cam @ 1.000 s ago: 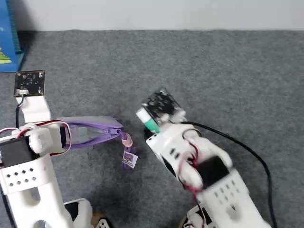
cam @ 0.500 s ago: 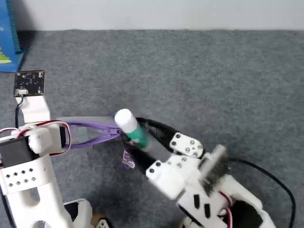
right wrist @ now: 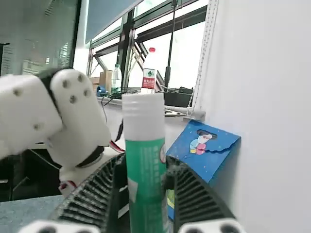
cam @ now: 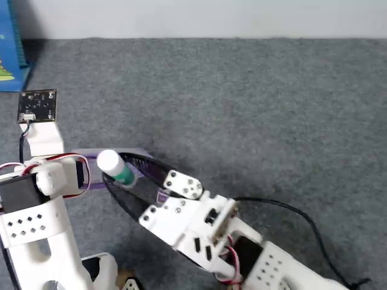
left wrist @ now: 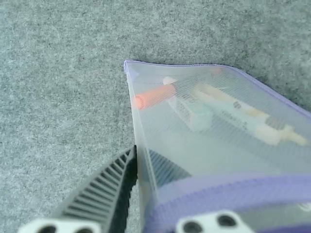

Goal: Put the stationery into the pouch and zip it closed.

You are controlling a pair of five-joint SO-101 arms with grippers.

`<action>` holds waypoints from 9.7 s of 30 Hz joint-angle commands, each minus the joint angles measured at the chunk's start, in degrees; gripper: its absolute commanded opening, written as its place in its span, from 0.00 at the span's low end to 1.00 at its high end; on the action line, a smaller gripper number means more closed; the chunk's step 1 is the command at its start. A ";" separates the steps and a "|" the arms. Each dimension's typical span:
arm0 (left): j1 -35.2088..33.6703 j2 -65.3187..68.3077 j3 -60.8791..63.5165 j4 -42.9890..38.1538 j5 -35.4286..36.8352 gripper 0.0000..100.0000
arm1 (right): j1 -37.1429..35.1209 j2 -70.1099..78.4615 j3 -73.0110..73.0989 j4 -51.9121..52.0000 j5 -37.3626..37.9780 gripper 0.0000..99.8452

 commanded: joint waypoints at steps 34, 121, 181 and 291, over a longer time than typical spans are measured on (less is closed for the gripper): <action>-0.09 0.09 -0.04 -0.88 0.00 0.01 | 1.98 23.08 -3.08 -18.07 -18.02 0.27; -0.09 0.09 0.92 -1.23 -0.09 0.01 | 18.86 7.78 -17.14 30.02 -14.51 0.12; 0.26 0.00 0.66 -3.96 -0.18 0.01 | 14.20 -16.40 -9.41 69.85 -3.25 0.01; 0.18 0.09 2.42 -6.15 0.00 0.04 | 7.25 -14.55 3.25 54.73 -0.09 0.15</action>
